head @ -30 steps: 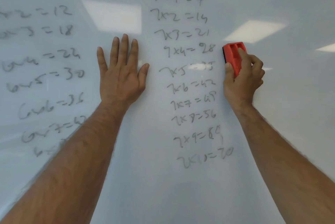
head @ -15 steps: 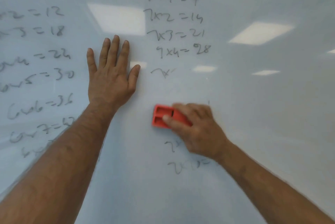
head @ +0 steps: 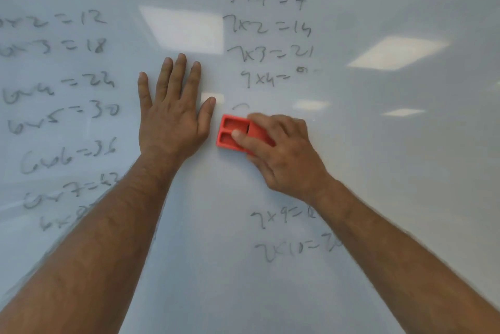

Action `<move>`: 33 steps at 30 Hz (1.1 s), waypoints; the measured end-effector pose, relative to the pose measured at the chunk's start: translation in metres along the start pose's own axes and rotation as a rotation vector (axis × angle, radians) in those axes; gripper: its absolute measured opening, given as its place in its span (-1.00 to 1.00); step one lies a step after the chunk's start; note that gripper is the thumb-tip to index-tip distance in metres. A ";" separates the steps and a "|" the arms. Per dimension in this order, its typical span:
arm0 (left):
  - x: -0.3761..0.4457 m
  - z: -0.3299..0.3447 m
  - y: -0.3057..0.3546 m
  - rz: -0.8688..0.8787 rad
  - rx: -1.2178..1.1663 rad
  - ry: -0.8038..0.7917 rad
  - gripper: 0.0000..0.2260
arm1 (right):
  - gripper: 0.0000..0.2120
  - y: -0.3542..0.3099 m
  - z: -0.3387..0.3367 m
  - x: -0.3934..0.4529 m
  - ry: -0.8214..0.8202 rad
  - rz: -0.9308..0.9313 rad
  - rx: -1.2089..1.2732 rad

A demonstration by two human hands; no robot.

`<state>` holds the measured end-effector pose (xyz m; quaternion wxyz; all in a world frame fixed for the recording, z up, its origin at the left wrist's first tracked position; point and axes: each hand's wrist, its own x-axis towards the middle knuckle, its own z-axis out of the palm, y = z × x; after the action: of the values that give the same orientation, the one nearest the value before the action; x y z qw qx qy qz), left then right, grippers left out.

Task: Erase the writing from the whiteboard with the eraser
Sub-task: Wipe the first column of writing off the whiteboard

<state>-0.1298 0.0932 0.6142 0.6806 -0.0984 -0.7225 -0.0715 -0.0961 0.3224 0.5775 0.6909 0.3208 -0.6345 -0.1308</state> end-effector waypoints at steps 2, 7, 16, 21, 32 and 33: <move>0.000 -0.001 -0.001 0.003 -0.002 0.002 -0.41 | -0.65 0.013 -0.003 0.000 -0.022 -0.059 -0.021; 0.000 -0.001 -0.002 -0.005 0.008 -0.011 -0.43 | -0.58 0.046 -0.001 0.015 0.172 0.561 -0.071; -0.001 0.000 0.000 -0.001 -0.041 0.015 -0.45 | -0.62 -0.016 0.009 0.011 0.046 0.203 -0.028; -0.002 0.001 -0.001 0.008 -0.039 0.029 -0.47 | -0.62 0.025 -0.008 -0.024 0.035 0.236 -0.060; -0.010 0.003 0.006 -0.011 -0.013 0.018 -0.44 | -0.59 0.000 -0.009 -0.076 0.231 0.859 -0.067; -0.011 0.003 0.007 -0.015 -0.014 0.017 -0.44 | -0.60 -0.016 -0.007 -0.076 0.217 0.801 -0.059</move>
<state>-0.1301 0.1006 0.6025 0.6853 -0.0971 -0.7170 -0.0827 -0.0980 0.3566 0.5071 0.7590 0.0405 -0.6286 0.1648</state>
